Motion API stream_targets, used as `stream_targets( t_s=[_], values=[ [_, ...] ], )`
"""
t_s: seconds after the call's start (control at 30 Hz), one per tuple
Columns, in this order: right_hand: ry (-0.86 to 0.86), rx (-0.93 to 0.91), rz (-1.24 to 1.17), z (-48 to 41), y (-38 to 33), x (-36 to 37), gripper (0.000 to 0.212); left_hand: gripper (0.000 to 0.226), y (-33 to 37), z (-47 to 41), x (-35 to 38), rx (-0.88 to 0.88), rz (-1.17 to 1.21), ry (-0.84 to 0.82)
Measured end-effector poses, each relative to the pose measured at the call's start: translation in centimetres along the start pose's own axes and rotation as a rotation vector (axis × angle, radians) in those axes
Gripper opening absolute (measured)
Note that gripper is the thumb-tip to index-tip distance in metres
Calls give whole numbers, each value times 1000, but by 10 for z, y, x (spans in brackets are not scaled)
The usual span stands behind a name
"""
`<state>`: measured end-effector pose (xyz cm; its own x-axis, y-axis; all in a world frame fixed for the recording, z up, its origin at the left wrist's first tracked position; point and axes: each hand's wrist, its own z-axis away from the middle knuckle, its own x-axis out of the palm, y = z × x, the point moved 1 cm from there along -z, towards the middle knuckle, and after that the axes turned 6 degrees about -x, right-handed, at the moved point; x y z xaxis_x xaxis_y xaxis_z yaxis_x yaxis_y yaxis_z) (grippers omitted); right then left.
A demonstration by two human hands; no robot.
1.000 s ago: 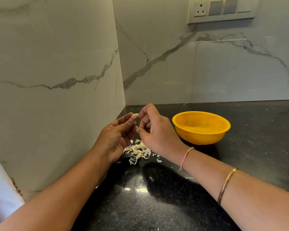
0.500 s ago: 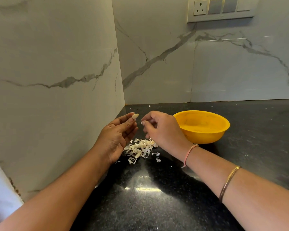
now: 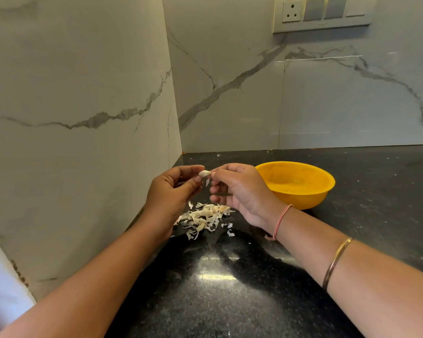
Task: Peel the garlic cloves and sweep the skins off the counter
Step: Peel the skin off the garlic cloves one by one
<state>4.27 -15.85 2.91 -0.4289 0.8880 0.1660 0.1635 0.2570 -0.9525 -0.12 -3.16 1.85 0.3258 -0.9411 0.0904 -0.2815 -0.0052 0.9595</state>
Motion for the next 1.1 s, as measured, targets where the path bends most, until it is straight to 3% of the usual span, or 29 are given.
stream_targets(
  t_s=[0.27,0.63,0.93,1.1],
  values=[
    [-25,85,-124,-1,-2,-1,11,25,-1,-2,-2,152,-211,51],
    [-3,194,-247,3,-3,3,18,28,3,2,0,232,-284,56],
    [-22,137,-121,2,-2,6,18,16,2,4,4,-99,209,-40],
    [-56,110,48,1,0,7,20,18,1,1,3,-195,291,-45]
  ],
)
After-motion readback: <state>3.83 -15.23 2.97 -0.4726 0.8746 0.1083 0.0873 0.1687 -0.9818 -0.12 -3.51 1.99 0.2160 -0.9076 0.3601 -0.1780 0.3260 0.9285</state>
